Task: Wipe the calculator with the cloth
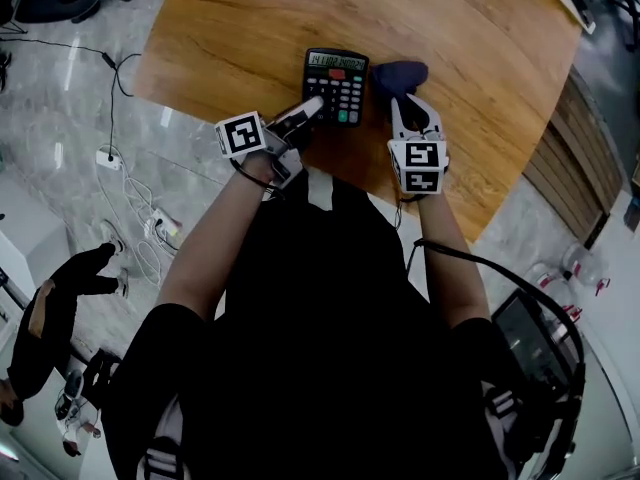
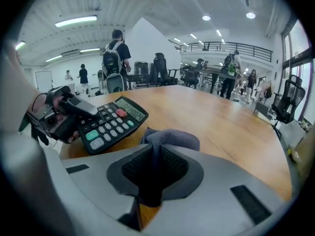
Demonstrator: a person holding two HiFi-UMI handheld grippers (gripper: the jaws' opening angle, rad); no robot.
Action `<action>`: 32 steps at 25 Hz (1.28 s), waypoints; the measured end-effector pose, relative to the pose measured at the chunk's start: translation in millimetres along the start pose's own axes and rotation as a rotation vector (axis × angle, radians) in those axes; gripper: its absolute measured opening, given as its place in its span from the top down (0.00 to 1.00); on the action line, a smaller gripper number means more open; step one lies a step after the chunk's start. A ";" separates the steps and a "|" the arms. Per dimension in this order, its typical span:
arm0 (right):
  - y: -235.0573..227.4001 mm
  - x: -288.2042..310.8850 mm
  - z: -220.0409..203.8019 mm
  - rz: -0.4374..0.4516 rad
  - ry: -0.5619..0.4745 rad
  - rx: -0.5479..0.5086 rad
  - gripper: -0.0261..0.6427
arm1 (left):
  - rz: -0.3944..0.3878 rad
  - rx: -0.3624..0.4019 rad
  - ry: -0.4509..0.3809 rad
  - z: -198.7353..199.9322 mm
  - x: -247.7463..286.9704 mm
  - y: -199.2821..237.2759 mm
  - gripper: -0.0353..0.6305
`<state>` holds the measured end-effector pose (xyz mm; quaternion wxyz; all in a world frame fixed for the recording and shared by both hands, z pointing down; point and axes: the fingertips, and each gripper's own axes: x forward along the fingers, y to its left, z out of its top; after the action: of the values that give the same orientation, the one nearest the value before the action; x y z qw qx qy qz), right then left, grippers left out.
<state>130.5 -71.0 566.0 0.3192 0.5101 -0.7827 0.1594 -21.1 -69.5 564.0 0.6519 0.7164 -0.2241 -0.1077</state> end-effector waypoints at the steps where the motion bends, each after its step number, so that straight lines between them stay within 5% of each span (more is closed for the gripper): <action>1: 4.1 3.3 -2.8 0.005 0.019 0.001 0.89 | 0.017 0.021 0.010 -1.6 0.6 2.3 0.84; 9: 10.7 16.7 -17.1 0.028 0.103 0.001 0.89 | 0.176 0.211 0.053 -7.6 6.9 11.2 0.83; 17: 18.5 17.0 -19.2 0.052 0.165 -0.014 0.89 | 0.520 0.615 0.127 -8.9 -7.5 21.0 0.70; 20: 21.5 16.5 -19.1 0.081 0.185 0.011 0.85 | 0.606 0.693 0.145 -5.4 -11.3 24.5 0.66; 24: 20.9 12.5 -17.1 0.082 0.190 0.015 0.79 | 0.660 0.729 0.173 -6.4 -17.3 33.7 0.64; 32: 7.0 -10.7 11.8 0.016 0.129 0.031 0.77 | 0.686 0.938 0.150 3.3 -23.7 14.0 0.62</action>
<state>123.1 -67.3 550.7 0.3596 0.4975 -0.7619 0.2067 -45.9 -62.2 574.1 0.2768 0.8206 -0.4200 0.2712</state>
